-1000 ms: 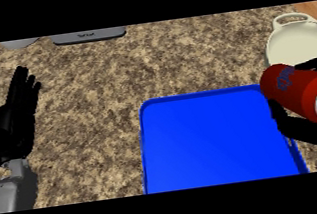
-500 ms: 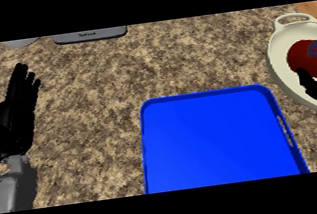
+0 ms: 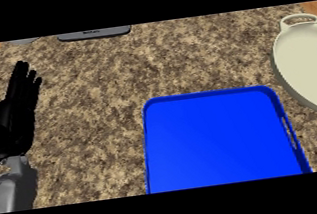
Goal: Pick the can from the tray and place it in the pot
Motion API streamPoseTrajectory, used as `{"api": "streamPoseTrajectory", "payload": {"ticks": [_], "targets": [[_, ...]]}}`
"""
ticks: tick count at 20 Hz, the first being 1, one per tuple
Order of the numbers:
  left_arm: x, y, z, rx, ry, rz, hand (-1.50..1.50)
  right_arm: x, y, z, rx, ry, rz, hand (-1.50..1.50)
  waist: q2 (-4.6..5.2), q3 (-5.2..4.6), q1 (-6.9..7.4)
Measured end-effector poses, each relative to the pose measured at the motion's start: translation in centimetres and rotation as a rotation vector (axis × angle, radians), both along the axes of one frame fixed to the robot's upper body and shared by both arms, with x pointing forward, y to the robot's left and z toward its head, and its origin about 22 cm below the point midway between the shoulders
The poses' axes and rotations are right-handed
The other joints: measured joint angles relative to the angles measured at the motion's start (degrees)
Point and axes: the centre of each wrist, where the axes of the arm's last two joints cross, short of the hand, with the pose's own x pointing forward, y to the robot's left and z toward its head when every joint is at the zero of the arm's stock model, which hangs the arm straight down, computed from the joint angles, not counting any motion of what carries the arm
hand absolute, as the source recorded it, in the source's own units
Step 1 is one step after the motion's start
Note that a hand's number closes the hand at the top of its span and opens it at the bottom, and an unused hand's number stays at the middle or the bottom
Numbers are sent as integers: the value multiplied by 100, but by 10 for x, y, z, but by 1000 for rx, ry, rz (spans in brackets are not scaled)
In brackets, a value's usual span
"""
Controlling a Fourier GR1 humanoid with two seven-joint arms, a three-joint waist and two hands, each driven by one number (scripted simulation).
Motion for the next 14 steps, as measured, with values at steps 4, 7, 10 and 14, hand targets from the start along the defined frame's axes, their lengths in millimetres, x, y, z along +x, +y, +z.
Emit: {"api": "streamPoseTrajectory", "payload": {"ticks": [4, 7, 10, 14], "targets": [[5, -1, -8, -3, 7, -2, 0, 26, -22, -12, -59, 26, -46, 150, 2, 3, 2], [2, 2, -1, -1, 6, -3, 0, 38, -31, -34, -74, 62, -45, 150, -6, 0, 10], [5, 4, -3, -3, -2, 1, 0, 46, -40, -50, -5, 102, -45, -150, 8, 3, 25], [6, 4, -3, -3, -3, -7, 0, 49, -51, -69, 128, 157, -31, -150, 21, 10, 52]]}}
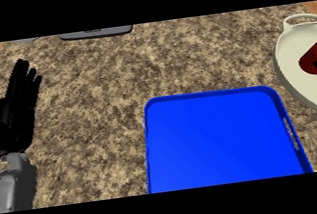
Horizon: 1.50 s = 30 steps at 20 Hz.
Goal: Pick the can from the tray and place it in the pot
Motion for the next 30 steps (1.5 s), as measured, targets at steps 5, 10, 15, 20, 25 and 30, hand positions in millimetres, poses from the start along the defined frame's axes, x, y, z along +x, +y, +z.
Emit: {"api": "streamPoseTrajectory", "payload": {"ticks": [5, 10, 15, 20, 25, 30], "targets": [[2, -3, -1, -3, -1, -7, 0, 5, -5, -7, 149, -9, 103, -150, -8, -22, 7], [0, -4, -4, 7, -2, -4, 0, 7, -11, -6, 343, -170, 169, -150, -2, -1, -3], [-2, 0, 0, 1, -3, 2, 0, -6, -37, 0, 493, -311, 172, -150, -5, 2, -22], [-4, -1, 3, 1, -3, 6, 0, -34, -74, 6, 569, -373, 163, -150, -7, 4, -43], [-3, 2, 6, 2, -3, 19, 0, -69, -111, 16, 604, -386, 172, -150, -12, 3, -63], [-5, -2, -2, -5, 3, 10, 0, -107, -139, 18, 624, -381, 188, -150, -11, 5, -69]]}}
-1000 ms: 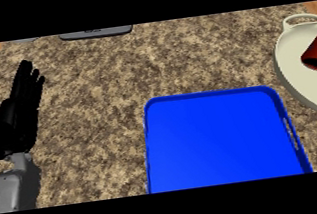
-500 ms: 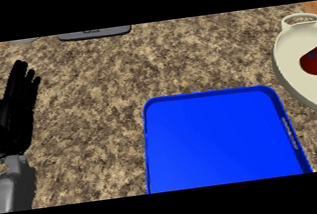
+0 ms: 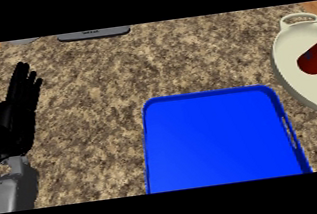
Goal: Pick the can from the tray and place it in the pot
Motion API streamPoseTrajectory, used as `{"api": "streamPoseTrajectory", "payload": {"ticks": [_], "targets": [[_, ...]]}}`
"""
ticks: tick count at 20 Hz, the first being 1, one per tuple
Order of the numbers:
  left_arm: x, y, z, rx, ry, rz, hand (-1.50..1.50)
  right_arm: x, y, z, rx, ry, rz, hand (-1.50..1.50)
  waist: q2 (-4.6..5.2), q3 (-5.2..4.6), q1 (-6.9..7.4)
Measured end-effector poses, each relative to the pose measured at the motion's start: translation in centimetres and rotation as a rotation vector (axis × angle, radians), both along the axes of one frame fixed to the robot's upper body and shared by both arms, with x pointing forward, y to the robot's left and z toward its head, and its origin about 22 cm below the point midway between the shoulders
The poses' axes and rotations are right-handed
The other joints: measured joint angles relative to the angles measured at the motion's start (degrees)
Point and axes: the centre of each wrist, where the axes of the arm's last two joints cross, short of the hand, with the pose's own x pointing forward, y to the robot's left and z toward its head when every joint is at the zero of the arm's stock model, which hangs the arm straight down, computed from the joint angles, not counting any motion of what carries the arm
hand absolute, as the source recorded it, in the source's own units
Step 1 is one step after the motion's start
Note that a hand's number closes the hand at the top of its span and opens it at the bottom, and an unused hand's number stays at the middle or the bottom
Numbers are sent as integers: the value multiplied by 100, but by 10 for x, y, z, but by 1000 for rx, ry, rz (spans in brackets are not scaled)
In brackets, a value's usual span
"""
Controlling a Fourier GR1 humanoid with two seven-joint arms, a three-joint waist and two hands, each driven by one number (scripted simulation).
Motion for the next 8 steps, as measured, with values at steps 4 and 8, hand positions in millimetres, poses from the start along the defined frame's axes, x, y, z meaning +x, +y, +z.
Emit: {"api": "streamPoseTrajectory", "payload": {"ticks": [4, 8], "targets": [[3, 2, 0, 6, -2, -3, 0, -16, -13, 7, -10, 2, 8, -150, 7, 4, 13], [0, 2, -3, 0, -8, -2, 0, -28, -22, 13, -17, 8, 14, -150, 5, 7, 26]]}}
